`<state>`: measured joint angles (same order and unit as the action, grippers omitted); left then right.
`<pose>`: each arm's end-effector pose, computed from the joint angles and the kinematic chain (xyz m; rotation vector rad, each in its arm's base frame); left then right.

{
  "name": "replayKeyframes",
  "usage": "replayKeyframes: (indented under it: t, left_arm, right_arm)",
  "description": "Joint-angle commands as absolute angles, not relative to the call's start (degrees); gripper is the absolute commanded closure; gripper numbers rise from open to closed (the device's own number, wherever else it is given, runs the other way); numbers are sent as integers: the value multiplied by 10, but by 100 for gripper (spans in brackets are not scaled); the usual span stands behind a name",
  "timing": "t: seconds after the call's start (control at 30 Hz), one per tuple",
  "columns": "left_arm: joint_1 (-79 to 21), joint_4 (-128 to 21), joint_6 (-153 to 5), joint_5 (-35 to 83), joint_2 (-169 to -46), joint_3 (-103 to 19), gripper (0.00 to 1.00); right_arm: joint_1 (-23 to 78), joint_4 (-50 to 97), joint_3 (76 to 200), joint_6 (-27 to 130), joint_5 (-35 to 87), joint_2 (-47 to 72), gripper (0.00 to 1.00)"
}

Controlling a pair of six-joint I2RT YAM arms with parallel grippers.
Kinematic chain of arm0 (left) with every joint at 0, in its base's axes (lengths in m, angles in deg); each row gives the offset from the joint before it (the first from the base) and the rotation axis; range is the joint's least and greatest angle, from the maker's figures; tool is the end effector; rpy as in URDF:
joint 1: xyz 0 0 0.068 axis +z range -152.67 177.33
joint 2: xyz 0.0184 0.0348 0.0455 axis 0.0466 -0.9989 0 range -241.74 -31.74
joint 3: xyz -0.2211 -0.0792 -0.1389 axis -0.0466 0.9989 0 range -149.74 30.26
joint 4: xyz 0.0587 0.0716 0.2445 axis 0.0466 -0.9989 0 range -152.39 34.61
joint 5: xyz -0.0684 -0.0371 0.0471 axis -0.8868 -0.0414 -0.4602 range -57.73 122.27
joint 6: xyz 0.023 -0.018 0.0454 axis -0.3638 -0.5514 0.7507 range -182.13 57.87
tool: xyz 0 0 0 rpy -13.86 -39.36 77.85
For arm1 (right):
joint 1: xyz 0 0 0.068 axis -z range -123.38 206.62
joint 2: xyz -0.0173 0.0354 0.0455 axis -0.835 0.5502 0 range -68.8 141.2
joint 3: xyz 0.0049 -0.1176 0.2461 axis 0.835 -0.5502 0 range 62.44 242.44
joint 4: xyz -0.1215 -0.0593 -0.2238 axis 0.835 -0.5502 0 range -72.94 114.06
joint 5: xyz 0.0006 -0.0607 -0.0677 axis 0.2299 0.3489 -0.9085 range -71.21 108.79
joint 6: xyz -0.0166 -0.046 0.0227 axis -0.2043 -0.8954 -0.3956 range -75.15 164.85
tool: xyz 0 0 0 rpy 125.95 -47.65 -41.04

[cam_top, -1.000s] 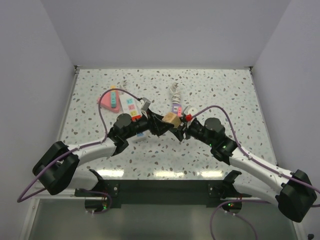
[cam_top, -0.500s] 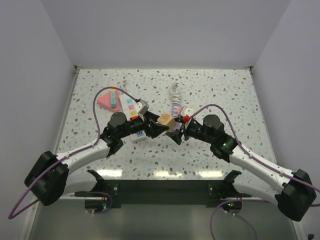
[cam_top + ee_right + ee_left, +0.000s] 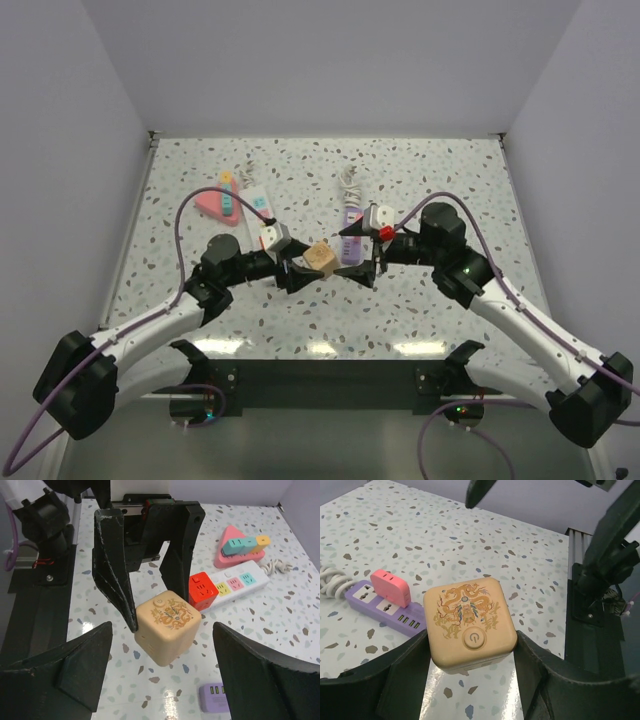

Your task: Insert the plug

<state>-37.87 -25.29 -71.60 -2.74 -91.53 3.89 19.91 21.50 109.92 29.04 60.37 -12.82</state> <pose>0.1743 -0.1480 0.2509 0.8519 1.5092 -1.0804 0.1640 0.1519 0.3361 -1.2429 1.3042 0.8987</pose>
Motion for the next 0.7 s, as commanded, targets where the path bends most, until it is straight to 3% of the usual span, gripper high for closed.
replayKeyframes:
  t: [0.0,0.2,0.67]
  left_arm:
    - [-376,-238,-679,-82,-870,48,100]
    - [-376,-224,-681,-140,-837,64,100]
    - [-390,-205,-692,-175,-827,66,100]
  right_arm:
    - [206,125,1157,215,685,-109,16]
    - [210,62,1188,157,766,-55,15]
    - [211,99,1187,164,787,-24,15]
